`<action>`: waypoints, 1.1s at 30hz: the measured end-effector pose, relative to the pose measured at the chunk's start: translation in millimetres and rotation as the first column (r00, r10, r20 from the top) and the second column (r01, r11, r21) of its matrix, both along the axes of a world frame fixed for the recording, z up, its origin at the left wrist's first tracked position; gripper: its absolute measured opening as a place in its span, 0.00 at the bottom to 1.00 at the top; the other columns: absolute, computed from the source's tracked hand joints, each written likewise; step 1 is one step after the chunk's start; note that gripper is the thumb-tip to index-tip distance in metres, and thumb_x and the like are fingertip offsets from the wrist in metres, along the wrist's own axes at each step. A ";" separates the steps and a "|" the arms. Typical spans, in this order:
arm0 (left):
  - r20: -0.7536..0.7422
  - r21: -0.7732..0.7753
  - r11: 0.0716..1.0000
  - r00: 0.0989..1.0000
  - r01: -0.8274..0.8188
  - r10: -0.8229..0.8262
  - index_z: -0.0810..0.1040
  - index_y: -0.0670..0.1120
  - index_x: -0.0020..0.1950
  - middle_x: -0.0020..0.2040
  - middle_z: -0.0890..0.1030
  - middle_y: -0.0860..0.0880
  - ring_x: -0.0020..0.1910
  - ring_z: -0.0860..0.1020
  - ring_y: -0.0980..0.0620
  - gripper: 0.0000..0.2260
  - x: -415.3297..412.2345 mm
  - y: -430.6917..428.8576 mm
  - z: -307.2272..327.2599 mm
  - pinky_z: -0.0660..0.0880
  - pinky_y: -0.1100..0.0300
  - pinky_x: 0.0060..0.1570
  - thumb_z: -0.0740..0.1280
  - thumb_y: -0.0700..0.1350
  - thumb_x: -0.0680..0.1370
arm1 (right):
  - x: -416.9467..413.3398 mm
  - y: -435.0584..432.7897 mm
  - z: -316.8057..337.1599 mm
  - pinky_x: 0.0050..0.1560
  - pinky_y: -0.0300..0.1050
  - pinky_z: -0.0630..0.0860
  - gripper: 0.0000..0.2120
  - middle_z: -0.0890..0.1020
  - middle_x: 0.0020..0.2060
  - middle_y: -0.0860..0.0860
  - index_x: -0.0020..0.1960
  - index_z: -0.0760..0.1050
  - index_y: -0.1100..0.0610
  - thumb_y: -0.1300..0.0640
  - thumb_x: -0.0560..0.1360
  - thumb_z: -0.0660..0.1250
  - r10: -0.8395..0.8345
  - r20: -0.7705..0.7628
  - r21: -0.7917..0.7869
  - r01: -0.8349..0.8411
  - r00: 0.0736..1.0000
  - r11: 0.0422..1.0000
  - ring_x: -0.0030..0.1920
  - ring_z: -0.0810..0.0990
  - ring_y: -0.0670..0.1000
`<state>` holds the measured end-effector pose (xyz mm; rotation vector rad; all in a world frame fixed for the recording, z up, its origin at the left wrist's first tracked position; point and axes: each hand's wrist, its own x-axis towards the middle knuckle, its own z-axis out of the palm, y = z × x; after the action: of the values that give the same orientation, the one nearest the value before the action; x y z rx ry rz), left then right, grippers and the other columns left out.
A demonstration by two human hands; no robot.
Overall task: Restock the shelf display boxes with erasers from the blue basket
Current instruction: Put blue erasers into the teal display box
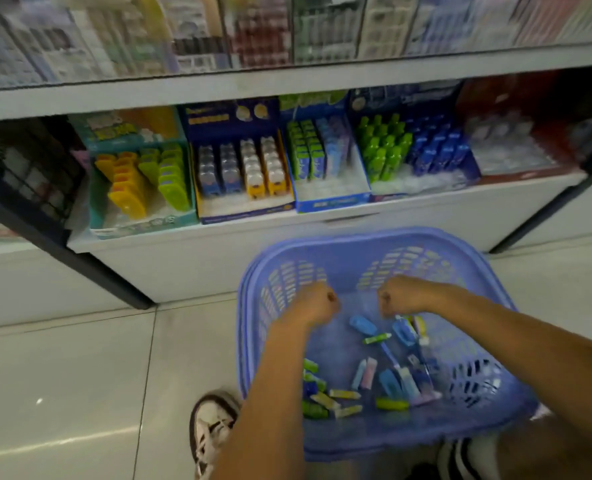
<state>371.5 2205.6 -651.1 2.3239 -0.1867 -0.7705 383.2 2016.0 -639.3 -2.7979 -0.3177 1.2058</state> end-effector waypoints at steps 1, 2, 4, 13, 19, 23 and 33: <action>-0.087 0.070 0.994 0.993 0.086 -0.080 0.80 0.39 0.54 0.55 0.81 0.39 0.52 0.79 0.46 0.10 -9.6 -9.2 -18.5 0.73 0.59 0.49 0.62 0.41 0.79 | -8.1 -13.1 -15.4 0.39 0.40 0.66 0.08 0.75 0.34 0.57 0.37 0.77 0.60 0.60 0.74 0.65 0.003 -0.077 -0.015 -0.004 0.997 1.000 0.38 0.71 0.51; -0.175 0.113 0.980 0.975 0.161 -0.140 0.79 0.40 0.59 0.59 0.79 0.42 0.56 0.77 0.46 0.12 -19.2 -16.3 -34.6 0.72 0.59 0.53 0.62 0.41 0.79 | -16.2 -23.3 -29.0 0.38 0.40 0.66 0.08 0.73 0.33 0.54 0.37 0.78 0.60 0.61 0.75 0.65 0.004 -0.154 -0.014 -0.006 0.988 1.000 0.37 0.69 0.52; -0.294 0.169 0.921 0.910 0.351 -0.293 0.76 0.42 0.65 0.64 0.77 0.42 0.62 0.75 0.45 0.15 -36.4 -26.4 -62.8 0.70 0.57 0.60 0.63 0.40 0.78 | -29.8 -37.3 -52.2 0.40 0.40 0.67 0.06 0.73 0.36 0.53 0.44 0.80 0.60 0.63 0.76 0.64 0.003 -0.246 0.028 0.004 0.969 1.000 0.37 0.68 0.52; -0.537 0.306 0.604 0.658 0.735 -0.528 0.74 0.43 0.67 0.66 0.75 0.42 0.62 0.75 0.42 0.20 -57.7 -30.5 -115.4 0.73 0.49 0.62 0.67 0.48 0.76 | -65.2 -32.1 -125.4 0.57 0.46 0.71 0.17 0.77 0.60 0.59 0.62 0.71 0.58 0.64 0.74 0.63 0.203 -0.179 0.137 -0.180 0.963 0.974 0.56 0.76 0.55; -0.536 0.304 0.702 0.725 0.644 -0.433 0.77 0.41 0.63 0.63 0.77 0.41 0.58 0.78 0.42 0.18 -52.0 -33.7 -129.4 0.75 0.51 0.57 0.68 0.45 0.75 | -67.1 -28.5 -140.0 0.56 0.50 0.74 0.23 0.76 0.60 0.61 0.64 0.70 0.63 0.61 0.71 0.71 0.237 -0.267 0.046 -0.233 0.934 0.971 0.60 0.76 0.61; -0.377 0.184 0.923 0.891 0.339 -0.253 0.80 0.40 0.56 0.54 0.81 0.42 0.51 0.79 0.47 0.15 -42.3 -43.1 -132.7 0.73 0.61 0.49 0.71 0.47 0.74 | -45.3 -26.0 -130.2 0.42 0.43 0.71 0.11 0.78 0.42 0.57 0.51 0.79 0.64 0.58 0.72 0.71 0.005 -0.252 0.166 0.038 0.968 0.985 0.41 0.76 0.51; -0.478 -0.112 0.838 0.768 -0.535 0.426 0.72 0.38 0.45 0.33 0.77 0.42 0.29 0.75 0.48 0.05 -2.7 -33.7 -119.5 0.76 0.54 0.32 0.68 0.35 0.75 | 15.8 -11.7 -138.3 0.55 0.50 0.77 0.17 0.81 0.46 0.60 0.58 0.76 0.66 0.62 0.72 0.72 -0.554 -0.137 0.398 0.558 0.821 0.728 0.50 0.81 0.56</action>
<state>368.8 2171.9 -770.5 1.7848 0.4849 -0.9100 399.0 2004.2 -777.6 -2.2501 0.2385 0.8683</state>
